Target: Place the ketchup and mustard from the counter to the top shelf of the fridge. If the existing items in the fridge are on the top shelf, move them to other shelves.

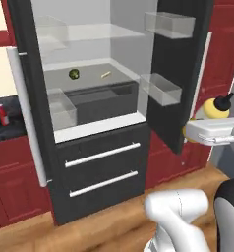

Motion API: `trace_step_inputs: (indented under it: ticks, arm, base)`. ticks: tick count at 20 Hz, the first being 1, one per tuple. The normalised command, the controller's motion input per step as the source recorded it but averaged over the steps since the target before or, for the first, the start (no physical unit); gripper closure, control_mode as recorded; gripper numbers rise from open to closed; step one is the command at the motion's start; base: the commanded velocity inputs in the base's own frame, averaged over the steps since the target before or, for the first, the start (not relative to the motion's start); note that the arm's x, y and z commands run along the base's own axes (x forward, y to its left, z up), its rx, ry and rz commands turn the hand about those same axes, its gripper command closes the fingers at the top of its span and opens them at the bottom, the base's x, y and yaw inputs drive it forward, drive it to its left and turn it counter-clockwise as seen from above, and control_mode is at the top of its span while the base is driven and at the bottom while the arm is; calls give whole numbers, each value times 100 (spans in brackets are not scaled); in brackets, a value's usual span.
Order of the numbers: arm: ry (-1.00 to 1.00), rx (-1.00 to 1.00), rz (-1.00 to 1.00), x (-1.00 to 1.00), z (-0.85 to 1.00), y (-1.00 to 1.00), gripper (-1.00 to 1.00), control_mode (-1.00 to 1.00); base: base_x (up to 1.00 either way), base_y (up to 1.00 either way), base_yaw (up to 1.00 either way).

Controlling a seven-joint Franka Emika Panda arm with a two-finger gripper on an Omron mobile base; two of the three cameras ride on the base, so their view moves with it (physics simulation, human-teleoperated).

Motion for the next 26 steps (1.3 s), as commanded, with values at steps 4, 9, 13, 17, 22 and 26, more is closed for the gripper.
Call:
trace_step_inputs:
  ticks: [4,9,13,17,22,26]
  arm:
    - [0,0,0,0,0,0,100,100]
    - [0,0,0,0,0,0,100,100]
    - [0,0,0,0,0,0,100,100]
    - [0,0,0,0,0,0,100,100]
    - [0,0,0,0,0,0,100,100]
    - [0,0,0,0,0,0,100,100]
  base:
    - [26,0,95]
    - [98,0,35]
    - [100,-7,23]
    - [88,-42,-7]
    - [54,-52,-32]
    - [0,0,-1]
